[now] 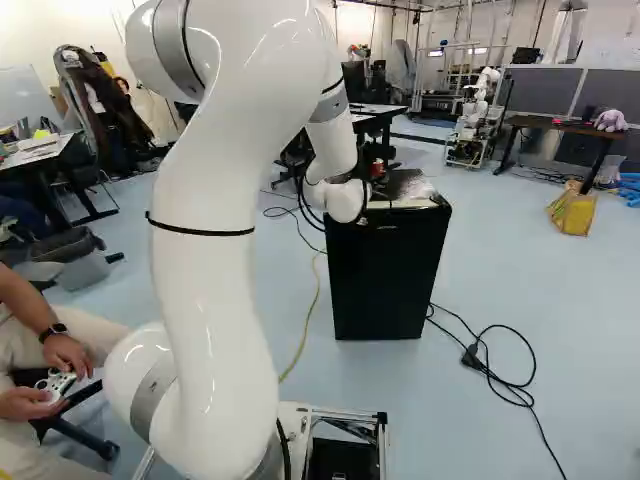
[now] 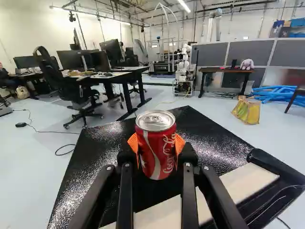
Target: Grab a drink from the fridge
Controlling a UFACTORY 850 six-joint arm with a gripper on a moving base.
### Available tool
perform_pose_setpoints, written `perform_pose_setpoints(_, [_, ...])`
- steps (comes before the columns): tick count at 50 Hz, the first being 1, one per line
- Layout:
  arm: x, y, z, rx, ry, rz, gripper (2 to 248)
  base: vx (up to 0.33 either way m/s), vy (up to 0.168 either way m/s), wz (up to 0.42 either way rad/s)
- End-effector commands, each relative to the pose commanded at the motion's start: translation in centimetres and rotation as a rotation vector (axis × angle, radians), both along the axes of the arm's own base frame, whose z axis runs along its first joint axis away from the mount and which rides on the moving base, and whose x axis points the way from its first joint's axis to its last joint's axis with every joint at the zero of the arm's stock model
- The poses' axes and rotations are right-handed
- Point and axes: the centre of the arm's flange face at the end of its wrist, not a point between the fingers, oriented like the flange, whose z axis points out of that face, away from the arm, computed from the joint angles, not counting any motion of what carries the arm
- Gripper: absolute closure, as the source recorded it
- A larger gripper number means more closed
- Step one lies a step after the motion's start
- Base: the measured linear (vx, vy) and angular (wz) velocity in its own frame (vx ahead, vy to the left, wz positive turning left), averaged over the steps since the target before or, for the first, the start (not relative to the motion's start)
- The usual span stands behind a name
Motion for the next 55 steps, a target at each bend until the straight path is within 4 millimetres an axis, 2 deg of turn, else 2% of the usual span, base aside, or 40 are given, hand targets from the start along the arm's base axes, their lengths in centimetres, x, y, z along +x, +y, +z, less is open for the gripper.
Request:
perform_pose_setpoints(29, [-2.1, 2.6, 0.8, -0.001, 0.020, 0.025, 157, 0.000, 0.000, 0.000])
perform_pose_setpoints(55, [-6.5, 7.2, 1.7, -0.004, 0.058, 0.072, 157, 0.000, 0.000, 0.000])
